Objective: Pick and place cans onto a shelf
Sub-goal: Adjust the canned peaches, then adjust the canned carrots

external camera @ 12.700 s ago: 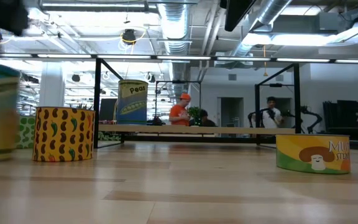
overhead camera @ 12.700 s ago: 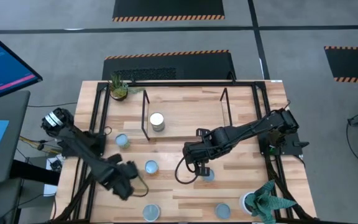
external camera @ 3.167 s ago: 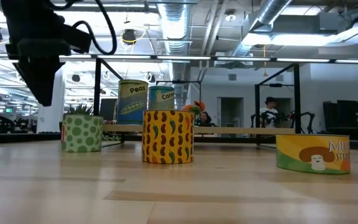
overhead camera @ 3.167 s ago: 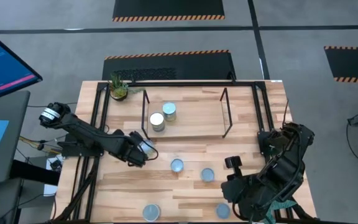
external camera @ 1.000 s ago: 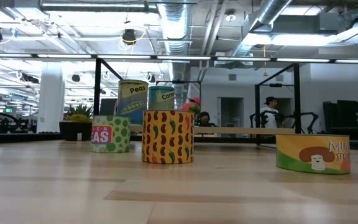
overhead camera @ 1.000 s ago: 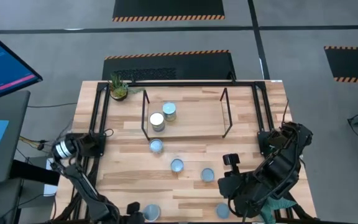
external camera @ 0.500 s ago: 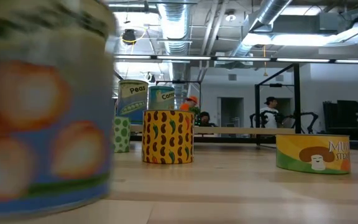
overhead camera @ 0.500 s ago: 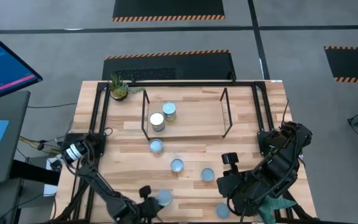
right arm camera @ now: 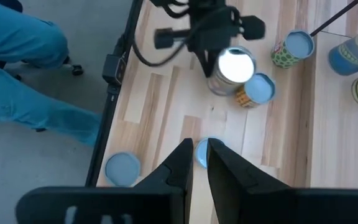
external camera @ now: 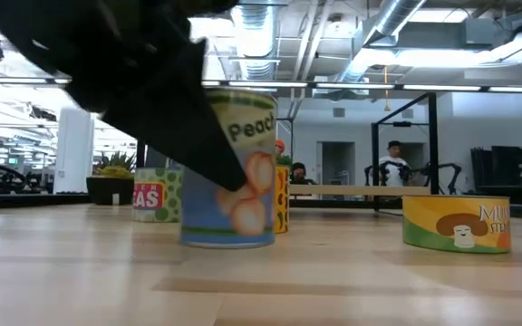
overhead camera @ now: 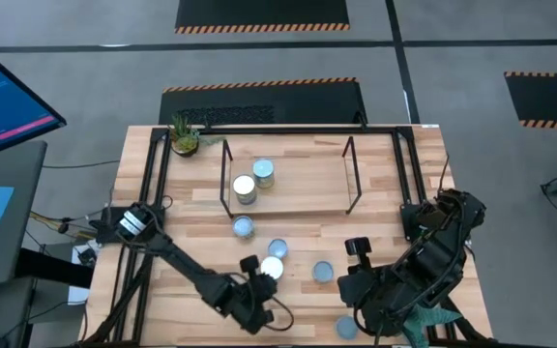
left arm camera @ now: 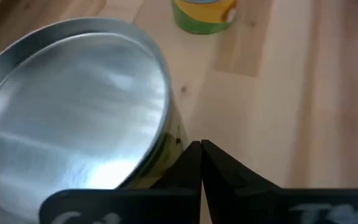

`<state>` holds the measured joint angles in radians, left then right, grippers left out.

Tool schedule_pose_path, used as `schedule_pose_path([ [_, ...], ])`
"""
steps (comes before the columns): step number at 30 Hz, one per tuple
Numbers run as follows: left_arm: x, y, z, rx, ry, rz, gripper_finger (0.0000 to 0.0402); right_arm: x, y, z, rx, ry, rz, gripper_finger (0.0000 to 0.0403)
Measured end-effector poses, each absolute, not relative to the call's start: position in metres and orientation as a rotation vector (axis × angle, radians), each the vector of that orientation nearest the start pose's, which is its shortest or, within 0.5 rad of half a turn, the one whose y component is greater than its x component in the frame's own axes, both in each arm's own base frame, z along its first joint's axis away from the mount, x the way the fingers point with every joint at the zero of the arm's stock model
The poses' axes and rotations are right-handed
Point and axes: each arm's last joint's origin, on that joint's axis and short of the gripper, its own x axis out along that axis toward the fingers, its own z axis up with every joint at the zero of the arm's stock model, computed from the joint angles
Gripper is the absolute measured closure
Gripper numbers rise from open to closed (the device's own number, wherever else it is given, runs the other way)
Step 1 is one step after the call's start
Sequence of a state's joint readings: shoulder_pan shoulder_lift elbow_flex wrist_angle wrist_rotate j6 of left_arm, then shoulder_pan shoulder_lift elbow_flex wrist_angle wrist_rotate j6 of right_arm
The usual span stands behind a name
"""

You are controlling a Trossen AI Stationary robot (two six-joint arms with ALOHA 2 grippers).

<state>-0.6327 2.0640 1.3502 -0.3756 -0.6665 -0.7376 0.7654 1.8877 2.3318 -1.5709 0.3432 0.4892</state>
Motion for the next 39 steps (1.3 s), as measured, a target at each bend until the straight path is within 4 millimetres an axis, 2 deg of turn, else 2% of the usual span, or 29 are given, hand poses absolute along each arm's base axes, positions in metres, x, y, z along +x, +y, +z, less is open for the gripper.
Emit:
schedule_pose_path([
  [10, 0.37, -0.188, 0.142, 0.079, 0.801, 0.348, 0.0401, 0.251, 0.228, 0.428, -0.152, 1.012, 0.13, 0.0331],
  [13, 0.379, -0.191, 0.155, 0.067, 0.801, 0.272, 0.0401, 0.251, 0.227, 0.428, -0.151, 1.011, 0.13, 0.0331],
  [16, 0.38, -0.212, 0.184, 0.101, 0.814, 0.131, 0.0401, 0.251, 0.227, 0.428, -0.151, 1.011, 0.13, 0.0331],
  [19, 0.365, -0.227, 0.205, 0.194, 0.972, 0.072, 0.0401, 0.251, 0.227, 0.428, -0.152, 1.01, 0.129, 0.0331],
  [23, 0.335, -0.236, 0.219, 0.277, 1.166, 0.139, 0.0401, 0.254, 0.224, 0.426, -0.196, 0.955, 0.027, 0.0331],
  [26, 0.307, -0.24, 0.221, 0.339, 1.301, 0.233, 0.0401, 0.262, 0.222, 0.408, -0.226, 0.956, -0.113, 0.0331],
  [29, 0.281, -0.243, 0.222, 0.388, 1.399, 0.358, 0.0401, 0.267, 0.222, 0.383, -0.26, 1.014, -0.183, 0.0331],
  [34, 0.251, -0.261, 0.225, 0.399, 1.401, 0.423, 0.0401, 0.272, 0.219, 0.346, -0.31, 1.114, -0.254, 0.0331],
  [39, 0.23, -0.279, 0.227, 0.411, 1.232, 0.464, 0.0401, 0.291, 0.191, 0.319, -0.324, 1.196, -0.364, 0.0331],
])
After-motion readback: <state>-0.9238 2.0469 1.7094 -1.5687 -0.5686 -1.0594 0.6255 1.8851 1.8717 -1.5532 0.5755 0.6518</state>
